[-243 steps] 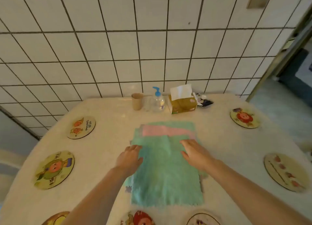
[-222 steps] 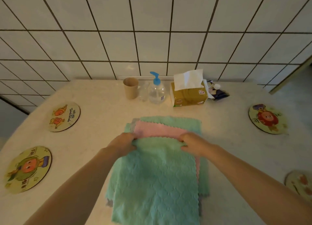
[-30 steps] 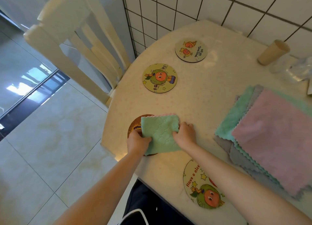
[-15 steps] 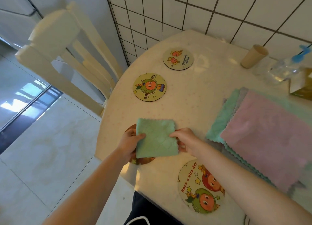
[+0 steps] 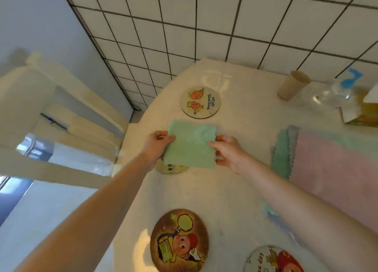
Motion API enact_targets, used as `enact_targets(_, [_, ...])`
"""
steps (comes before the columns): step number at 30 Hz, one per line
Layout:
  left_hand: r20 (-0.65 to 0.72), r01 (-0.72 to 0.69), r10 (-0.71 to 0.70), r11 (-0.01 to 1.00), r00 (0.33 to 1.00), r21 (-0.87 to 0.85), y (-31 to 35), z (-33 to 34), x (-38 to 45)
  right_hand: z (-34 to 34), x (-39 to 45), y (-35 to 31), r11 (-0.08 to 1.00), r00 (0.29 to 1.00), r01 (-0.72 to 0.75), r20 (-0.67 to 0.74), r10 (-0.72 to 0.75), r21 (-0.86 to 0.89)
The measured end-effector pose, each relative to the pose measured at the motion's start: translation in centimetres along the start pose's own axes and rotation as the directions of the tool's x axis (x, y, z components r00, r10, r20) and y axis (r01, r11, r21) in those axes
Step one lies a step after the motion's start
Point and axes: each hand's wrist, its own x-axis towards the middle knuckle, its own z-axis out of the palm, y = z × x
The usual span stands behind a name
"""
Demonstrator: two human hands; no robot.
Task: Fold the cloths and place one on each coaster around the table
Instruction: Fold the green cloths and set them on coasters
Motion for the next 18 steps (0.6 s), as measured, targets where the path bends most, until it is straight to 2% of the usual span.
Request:
enact_targets(5, [0.072, -0.053, 0.048, 0.995, 0.996, 0.08, 5.2, 0.8, 8.0, 0.3, 7.0, -6.1, 0.986, 0.968, 0.153, -0.193, -0.163, -0.067])
enact_targets(9, [0.052, -0.065, 0.061, 0.994, 0.997, 0.083, 7.2, 3.0, 12.9, -0.1, 12.1, -9.9, 0.94, 0.895, 0.223, -0.329, -0.302, -0.257])
enact_targets(14, [-0.034, -0.029, 0.033, 0.993, 0.999, 0.118, 6.3, 4.6, 17.0, -0.6, 16.7, -11.0, 0.915, 0.883, 0.211, -0.334, -0.329, -0.343])
enact_targets(18, [-0.095, -0.052, 0.07, 0.983, 0.993, 0.176, 5.7, 5.0, 18.1, -0.7, 18.1, -10.6, 0.894, 0.884, 0.222, -0.306, -0.353, -0.389])
